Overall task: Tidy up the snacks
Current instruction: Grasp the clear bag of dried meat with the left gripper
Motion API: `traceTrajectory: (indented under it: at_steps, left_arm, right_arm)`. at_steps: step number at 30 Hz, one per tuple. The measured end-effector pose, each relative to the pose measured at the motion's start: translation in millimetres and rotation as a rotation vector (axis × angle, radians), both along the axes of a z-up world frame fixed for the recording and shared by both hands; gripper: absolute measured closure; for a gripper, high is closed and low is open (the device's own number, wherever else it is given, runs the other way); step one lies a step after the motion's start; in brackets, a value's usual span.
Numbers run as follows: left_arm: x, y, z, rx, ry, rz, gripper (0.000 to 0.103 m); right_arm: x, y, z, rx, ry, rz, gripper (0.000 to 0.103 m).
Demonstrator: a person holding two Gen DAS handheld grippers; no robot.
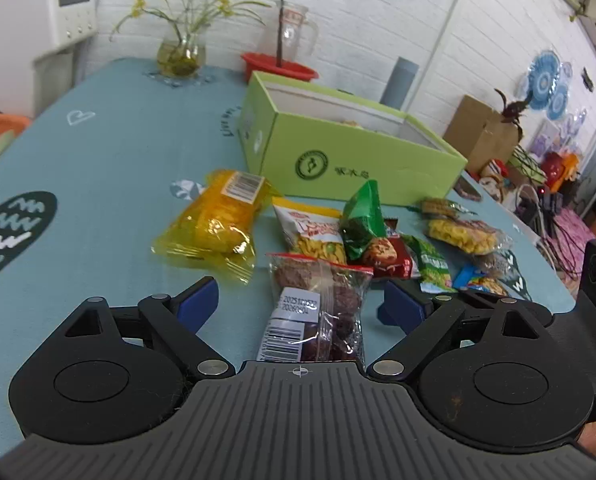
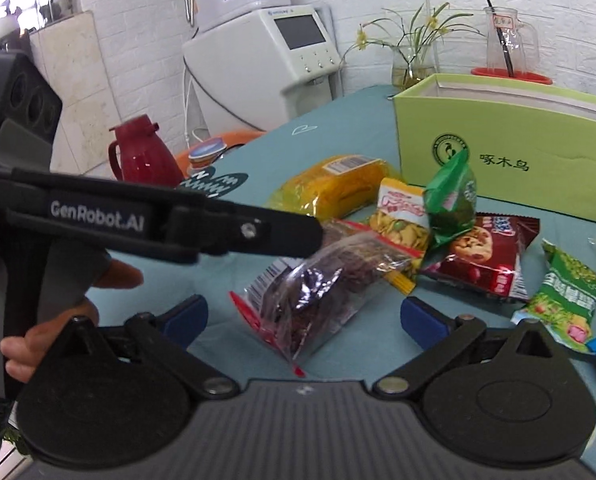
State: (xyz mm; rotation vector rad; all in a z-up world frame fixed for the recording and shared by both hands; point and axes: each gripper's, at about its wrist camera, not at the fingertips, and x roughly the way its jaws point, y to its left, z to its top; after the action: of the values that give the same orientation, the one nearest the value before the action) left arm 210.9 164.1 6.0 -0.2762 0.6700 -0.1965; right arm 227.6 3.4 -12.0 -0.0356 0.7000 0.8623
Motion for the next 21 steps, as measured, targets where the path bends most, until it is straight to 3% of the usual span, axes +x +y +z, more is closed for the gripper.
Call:
traceTrajectory:
  at_steps: [2, 4, 6, 8, 16, 21]
  left_arm:
    - [3, -2, -7, -0.005, 0.014, -0.016, 0.027]
    - [8, -3, -13, -0.022, 0.041, -0.034, 0.036]
    - [9, -3, -21, -0.062, 0.071, -0.058, 0.052]
    - [5, -3, -23, -0.079, 0.081, -0.062, 0.059]
    - [-24, -27, -26, -0.194, 0.124, -0.138, 0.058]
    - [-23, -35, -18, -0.173, 0.108, -0.080, 0.036]
  right_arm:
    - [0, 5, -4, -0.013, 0.012, 0.000, 0.001]
    - [-3, 7, -7, -0.020, 0.019, 0.003, 0.001]
    - [-6, 12, -7, -0.034, 0.005, 0.023, 0.001]
    - [-7, 13, -6, -0.041, 0.001, 0.040, 0.001]
    - [-28, -17, -4, -0.089, -0.034, 0.045, 0.001]
    - [-28, -35, -3, -0.060, -0.033, -0.011, 0.001]
